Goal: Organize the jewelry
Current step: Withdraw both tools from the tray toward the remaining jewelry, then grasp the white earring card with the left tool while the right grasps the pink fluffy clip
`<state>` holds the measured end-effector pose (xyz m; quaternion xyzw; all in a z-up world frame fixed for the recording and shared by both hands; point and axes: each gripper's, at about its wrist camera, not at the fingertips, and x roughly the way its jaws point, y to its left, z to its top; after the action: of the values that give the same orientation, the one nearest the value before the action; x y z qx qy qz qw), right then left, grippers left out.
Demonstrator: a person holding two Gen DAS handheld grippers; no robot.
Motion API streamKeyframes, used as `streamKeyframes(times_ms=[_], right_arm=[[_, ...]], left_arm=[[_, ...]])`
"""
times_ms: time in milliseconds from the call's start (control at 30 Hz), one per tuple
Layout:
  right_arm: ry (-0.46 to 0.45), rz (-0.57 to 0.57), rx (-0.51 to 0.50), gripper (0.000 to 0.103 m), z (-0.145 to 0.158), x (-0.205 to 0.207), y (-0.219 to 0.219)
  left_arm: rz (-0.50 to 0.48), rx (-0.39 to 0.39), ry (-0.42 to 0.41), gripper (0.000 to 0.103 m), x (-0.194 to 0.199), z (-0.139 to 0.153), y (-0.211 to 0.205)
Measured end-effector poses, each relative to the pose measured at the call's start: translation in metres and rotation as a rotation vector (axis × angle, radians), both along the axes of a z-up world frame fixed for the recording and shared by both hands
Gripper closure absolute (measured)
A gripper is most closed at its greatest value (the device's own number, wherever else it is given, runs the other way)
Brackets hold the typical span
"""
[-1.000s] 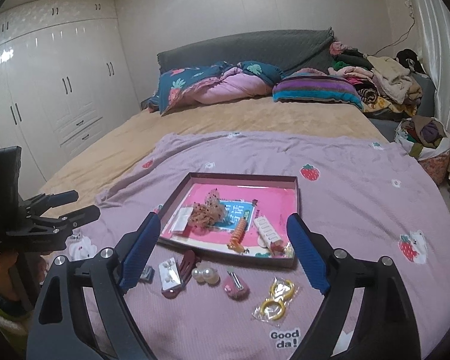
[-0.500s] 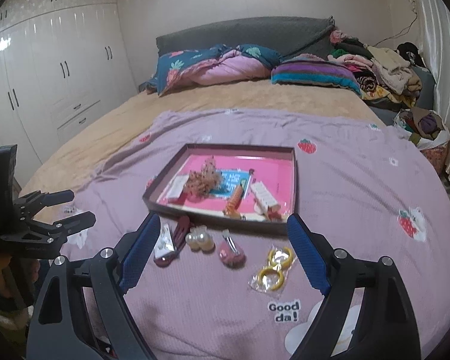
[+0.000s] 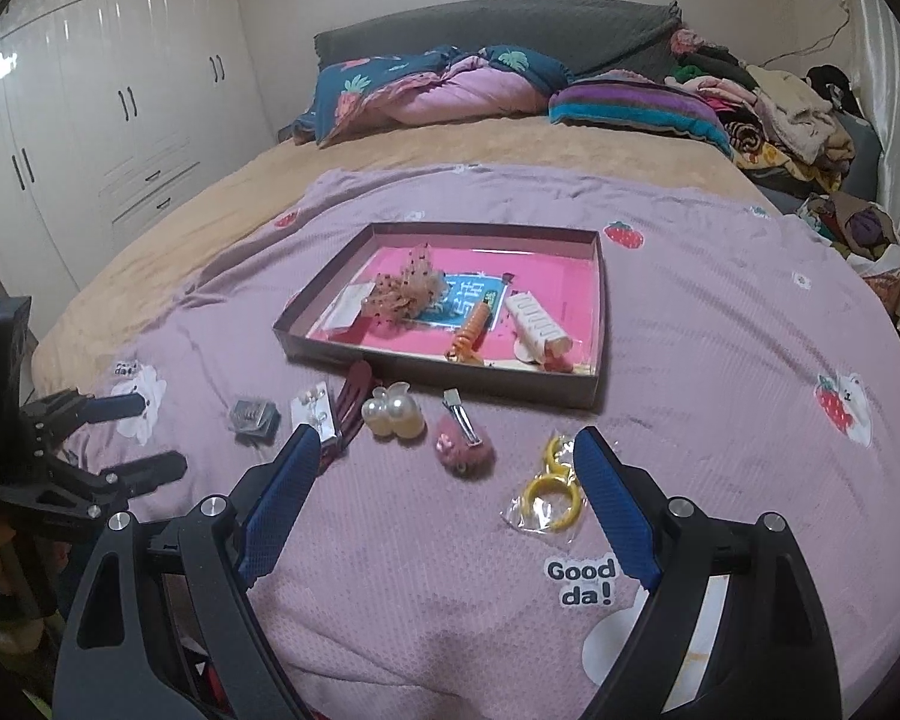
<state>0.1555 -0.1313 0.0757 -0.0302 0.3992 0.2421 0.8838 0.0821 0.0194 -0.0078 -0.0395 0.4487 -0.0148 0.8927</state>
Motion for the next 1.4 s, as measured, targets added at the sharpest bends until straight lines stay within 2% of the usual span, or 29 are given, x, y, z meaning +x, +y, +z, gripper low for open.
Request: streamKeyframes(times_ms=[367,467,700,833,1000,1200,1400], right_arm=[[0.021,-0.012,-0.042,0.018,-0.021,0.004,-0.004],[0.028,-0.013,-0.051,0.018,-0.028,0.005,-0.008],[0.057,0.000,-0.078,0.018,-0.048,0.013,-0.008],[0.070,0.001,-0.083,0.018,-0.056,0.019,-0.009],[0.079,-0.004,-0.084,0.020,-0.060,0.025,-0.011],[0.085,0.005,-0.084,0.021,-0.065,0.032,-0.010],[0.111,0.048,-0.093,0.029,-0.077,0.044,0.005]], left_arm=[[-0.043,-0.057,0.055,0.010,0.001,-0.027,-0.013],[-0.070,-0.090,0.072,0.014,0.005,-0.035,-0.019],[-0.091,-0.168,0.111,0.032,0.026,-0.046,-0.023],[-0.092,-0.211,0.144,0.049,0.044,-0.055,-0.027],[-0.092,-0.245,0.163,0.049,0.061,-0.062,-0.030],[-0.029,-0.237,0.170,0.049,0.076,-0.066,-0.020],[0.007,-0.236,0.169,0.049,0.094,-0.066,-0.009]])
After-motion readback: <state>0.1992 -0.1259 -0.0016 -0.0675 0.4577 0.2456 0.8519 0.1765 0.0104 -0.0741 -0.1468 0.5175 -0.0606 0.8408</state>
